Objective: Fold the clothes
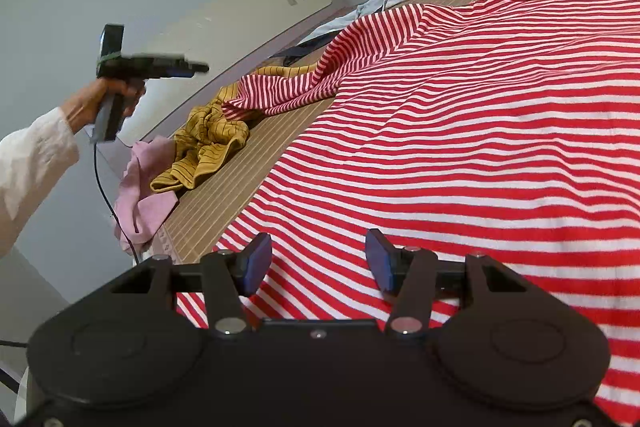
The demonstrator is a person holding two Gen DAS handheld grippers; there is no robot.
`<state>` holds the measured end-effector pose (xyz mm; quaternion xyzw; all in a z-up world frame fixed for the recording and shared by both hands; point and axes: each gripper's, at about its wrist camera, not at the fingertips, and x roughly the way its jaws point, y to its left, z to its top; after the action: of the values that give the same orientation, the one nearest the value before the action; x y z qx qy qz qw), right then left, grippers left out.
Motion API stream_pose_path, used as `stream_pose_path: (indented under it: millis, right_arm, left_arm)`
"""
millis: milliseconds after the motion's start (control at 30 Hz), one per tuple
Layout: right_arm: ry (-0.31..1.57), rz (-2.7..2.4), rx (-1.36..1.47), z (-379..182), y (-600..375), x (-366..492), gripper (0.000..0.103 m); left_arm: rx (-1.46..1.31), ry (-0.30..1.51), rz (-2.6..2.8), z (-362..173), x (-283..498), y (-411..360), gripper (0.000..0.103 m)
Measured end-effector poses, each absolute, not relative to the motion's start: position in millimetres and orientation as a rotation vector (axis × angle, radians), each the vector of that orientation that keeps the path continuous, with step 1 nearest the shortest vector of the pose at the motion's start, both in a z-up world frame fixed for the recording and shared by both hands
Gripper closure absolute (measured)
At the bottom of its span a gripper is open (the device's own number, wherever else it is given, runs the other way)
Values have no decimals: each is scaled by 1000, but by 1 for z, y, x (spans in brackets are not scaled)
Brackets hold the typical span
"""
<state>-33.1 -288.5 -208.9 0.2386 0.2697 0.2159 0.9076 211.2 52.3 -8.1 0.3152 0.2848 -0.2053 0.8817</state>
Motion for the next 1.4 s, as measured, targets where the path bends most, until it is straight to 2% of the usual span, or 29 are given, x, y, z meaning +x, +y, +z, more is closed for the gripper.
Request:
stream_pose_path:
  millis: [233, 267, 300, 367, 500, 667, 900, 1000, 1167, 1233, 1267, 1300, 1333, 1367, 1400]
  right_arm:
    - [556, 443, 488, -209, -287, -34, 49]
    - [556, 443, 488, -209, -286, -34, 49]
    - [556, 443, 489, -209, -286, -34, 49]
    - [557, 445, 492, -207, -288, -32, 49]
    - [556, 448, 500, -207, -289, -31, 49]
    - [555, 451, 506, -207, -292, -32, 49]
    - [551, 456, 514, -209, -296, -35, 49]
    - [550, 458, 518, -211, -298, -36, 49]
    - [550, 459, 521, -211, -298, -37, 49]
    - [550, 459, 522, -210, -298, -37, 49]
    - [549, 458, 521, -210, -298, -37, 49]
    - [549, 458, 521, -210, -298, -37, 49]
    - [550, 458, 521, -210, -298, -37, 49]
    - [550, 458, 521, -210, -298, -37, 49]
    - [550, 458, 521, -210, -298, -38, 49]
  left_arm:
    - [965, 576, -428, -86, 212, 0, 38]
    - [973, 577, -401, -94, 218, -5, 48]
    - [995, 570, -354, -101, 226, -8, 72]
    - [937, 577, -286, -100, 242, -9, 93]
    - [692, 540, -245, -57, 261, 5, 98]
    - [440, 580, -265, 23, 272, 30, 98]
    - [201, 680, -296, 100, 279, 56, 98]
    - [115, 771, -266, 108, 295, 72, 97]
    - [-123, 950, -163, 63, 352, 111, 96]
    - [-234, 980, -131, 34, 376, 130, 89]
    - [-269, 970, -112, 25, 383, 138, 81]
    - [-294, 947, -95, 16, 388, 143, 62]
    - [-312, 907, -87, 12, 387, 150, 52]
    - [-323, 850, -72, 9, 384, 157, 44]
    - [-321, 800, -45, 8, 379, 164, 43]
